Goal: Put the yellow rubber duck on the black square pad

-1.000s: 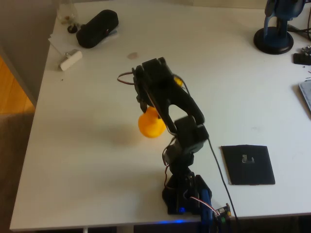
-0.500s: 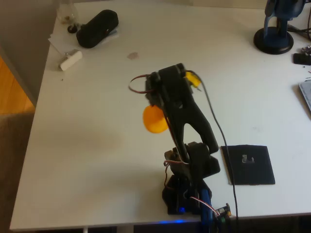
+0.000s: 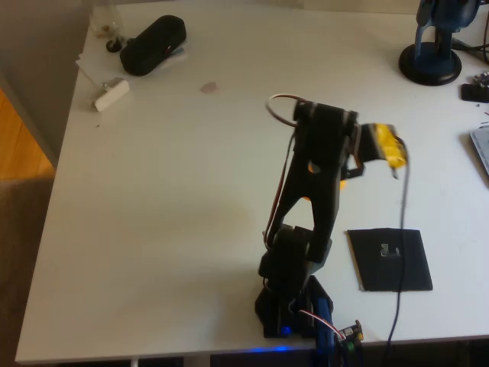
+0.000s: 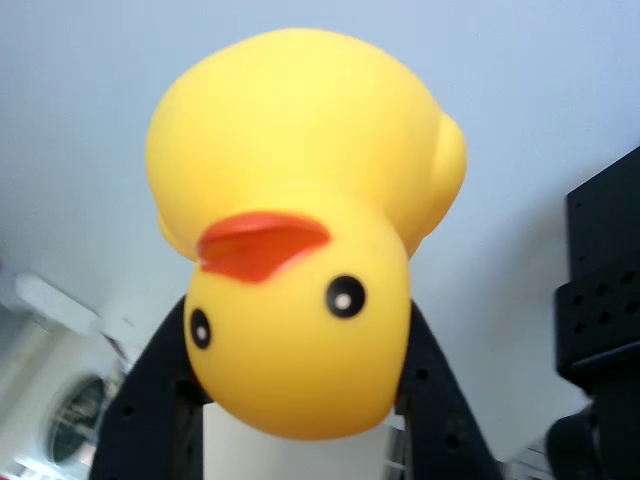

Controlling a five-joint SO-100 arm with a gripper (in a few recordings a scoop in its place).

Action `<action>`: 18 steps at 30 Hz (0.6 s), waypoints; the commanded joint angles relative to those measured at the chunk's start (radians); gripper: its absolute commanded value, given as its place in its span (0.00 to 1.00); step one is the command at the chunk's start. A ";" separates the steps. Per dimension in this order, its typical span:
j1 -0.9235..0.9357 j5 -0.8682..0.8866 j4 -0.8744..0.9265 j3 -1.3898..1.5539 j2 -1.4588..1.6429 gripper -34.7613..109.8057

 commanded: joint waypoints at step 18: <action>0.922 -0.583 -0.110 0.140 0.011 0.31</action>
